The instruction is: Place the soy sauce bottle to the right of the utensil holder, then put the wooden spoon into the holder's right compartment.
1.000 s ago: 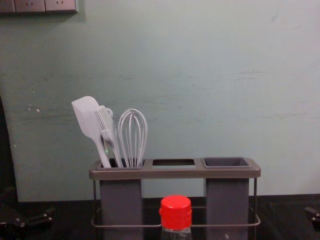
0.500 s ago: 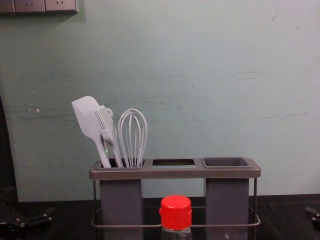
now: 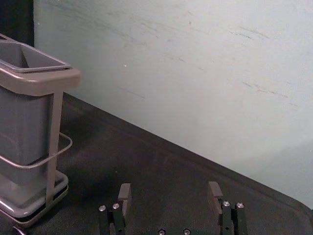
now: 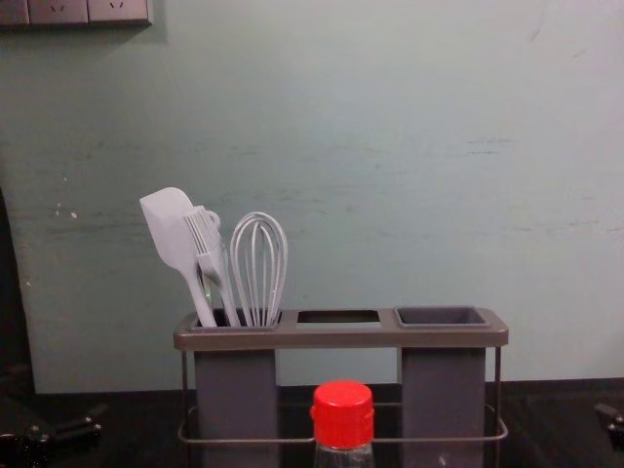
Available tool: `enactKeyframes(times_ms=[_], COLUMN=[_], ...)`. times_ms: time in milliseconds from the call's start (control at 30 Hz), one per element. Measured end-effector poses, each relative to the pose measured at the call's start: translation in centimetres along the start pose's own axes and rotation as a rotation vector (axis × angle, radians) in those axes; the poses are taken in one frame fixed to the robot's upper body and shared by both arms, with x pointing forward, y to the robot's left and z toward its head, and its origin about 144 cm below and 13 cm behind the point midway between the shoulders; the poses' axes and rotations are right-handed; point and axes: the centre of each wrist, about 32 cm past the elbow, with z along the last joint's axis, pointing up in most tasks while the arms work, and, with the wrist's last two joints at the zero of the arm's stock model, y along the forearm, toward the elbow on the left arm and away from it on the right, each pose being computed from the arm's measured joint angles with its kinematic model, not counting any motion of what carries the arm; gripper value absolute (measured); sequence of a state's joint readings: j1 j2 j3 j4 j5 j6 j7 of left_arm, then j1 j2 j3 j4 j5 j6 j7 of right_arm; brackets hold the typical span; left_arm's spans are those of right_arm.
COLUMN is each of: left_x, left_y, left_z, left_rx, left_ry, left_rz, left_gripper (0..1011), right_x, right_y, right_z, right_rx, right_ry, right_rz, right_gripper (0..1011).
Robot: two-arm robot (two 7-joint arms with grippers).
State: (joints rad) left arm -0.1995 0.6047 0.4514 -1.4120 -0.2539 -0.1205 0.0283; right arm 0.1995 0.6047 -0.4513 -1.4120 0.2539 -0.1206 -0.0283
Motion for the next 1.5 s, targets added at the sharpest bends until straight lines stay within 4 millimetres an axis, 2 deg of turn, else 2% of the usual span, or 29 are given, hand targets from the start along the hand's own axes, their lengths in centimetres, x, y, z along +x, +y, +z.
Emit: enactKeyframes(times_ms=[200,433,700,1067,1267,1500], left_x=[0.0,0.0,0.0,0.0,0.0,0.0], left_y=[0.0,0.0,0.0,0.0,0.0,0.0], left_z=[0.0,0.0,0.0,0.0,0.0,0.0], left_rx=[0.000,0.000,0.000,0.000,0.000,0.000], left_ry=[0.000,0.000,0.000,0.000,0.000,0.000], left_rz=[0.000,0.000,0.000,0.000,0.000,0.000], left_gripper=[1005,1005,1005,1005,1005,1005], right_x=[0.2,1.6,3.3,4.3,4.2,3.6], right_y=[-0.1,-1.7,-5.0,-8.9,-9.2,-7.9], right_z=[0.1,0.6,1.3,1.6,2.0,2.7], right_rx=[0.006,0.058,0.109,0.166,0.189,0.187], right_ry=[0.007,0.066,0.159,0.279,0.300,0.302], right_rz=[0.001,0.034,0.133,0.431,0.573,0.664], right_gripper=[1003,1003,1003,1003,1003,1003])
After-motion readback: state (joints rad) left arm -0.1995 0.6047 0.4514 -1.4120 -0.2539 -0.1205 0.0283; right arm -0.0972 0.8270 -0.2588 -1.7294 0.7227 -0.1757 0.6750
